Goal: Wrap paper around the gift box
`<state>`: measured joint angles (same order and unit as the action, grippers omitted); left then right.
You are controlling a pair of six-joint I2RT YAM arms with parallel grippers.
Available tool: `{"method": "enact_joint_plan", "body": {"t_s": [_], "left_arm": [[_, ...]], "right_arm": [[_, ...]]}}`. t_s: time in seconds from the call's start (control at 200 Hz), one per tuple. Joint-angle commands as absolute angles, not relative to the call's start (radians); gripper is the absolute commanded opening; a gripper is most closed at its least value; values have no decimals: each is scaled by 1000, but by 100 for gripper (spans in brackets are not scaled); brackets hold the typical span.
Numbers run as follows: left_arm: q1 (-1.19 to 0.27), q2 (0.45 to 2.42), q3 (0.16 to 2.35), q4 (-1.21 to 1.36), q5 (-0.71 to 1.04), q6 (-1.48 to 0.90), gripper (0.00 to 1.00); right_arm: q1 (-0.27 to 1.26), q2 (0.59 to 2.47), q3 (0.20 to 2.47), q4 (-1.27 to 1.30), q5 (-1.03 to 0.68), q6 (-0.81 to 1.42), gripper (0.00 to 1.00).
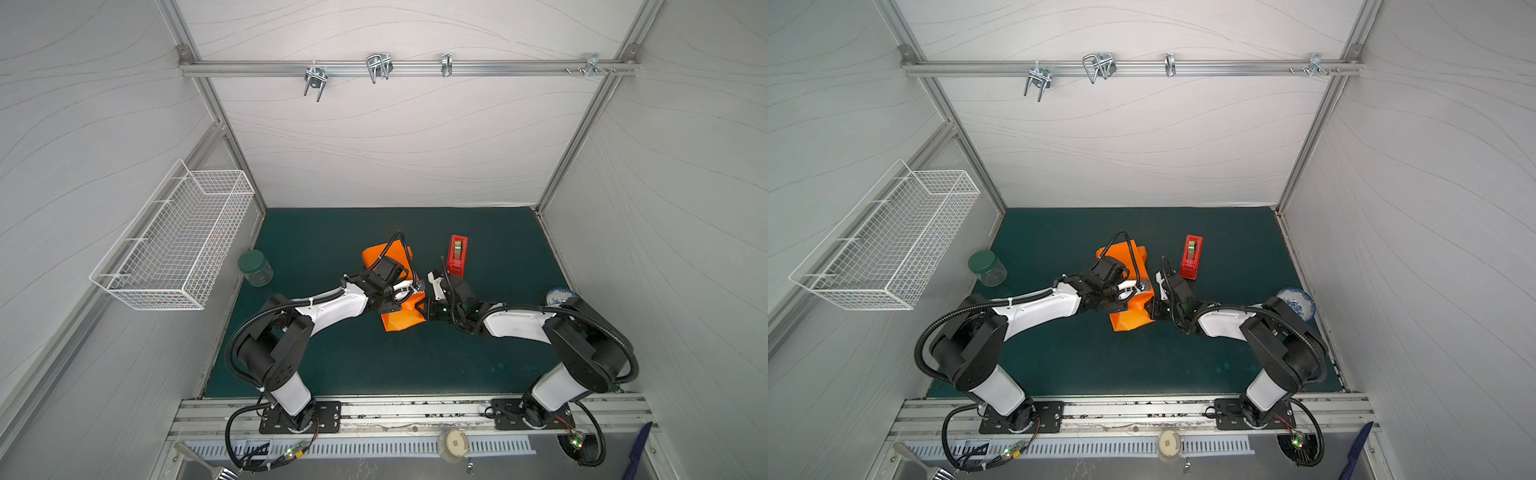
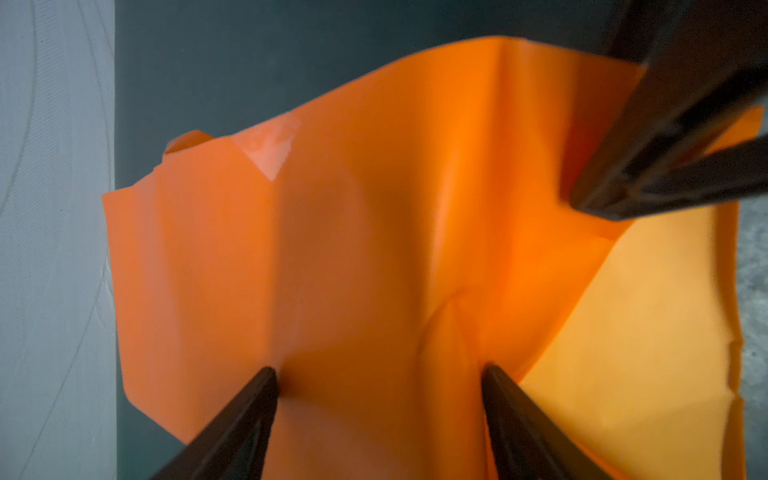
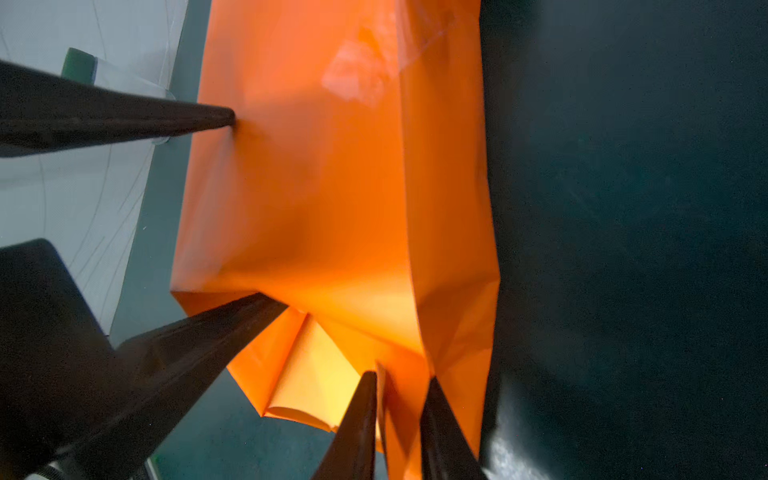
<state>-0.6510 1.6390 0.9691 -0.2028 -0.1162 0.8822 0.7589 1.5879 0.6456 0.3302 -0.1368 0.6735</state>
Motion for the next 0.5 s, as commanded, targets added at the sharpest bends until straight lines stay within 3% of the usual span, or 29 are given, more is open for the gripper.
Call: {"method": "enact_joint_plan", "body": {"t_s": [0.0,0.495], "left_arm": [[-652,1673,971,-226,-112,880,78],[-651,1677,976,-229,-112,877,78]], "right_arm": [[765,1593,643,370,-149,696,21],[713,1574,636,258,-70,672,27]]}}
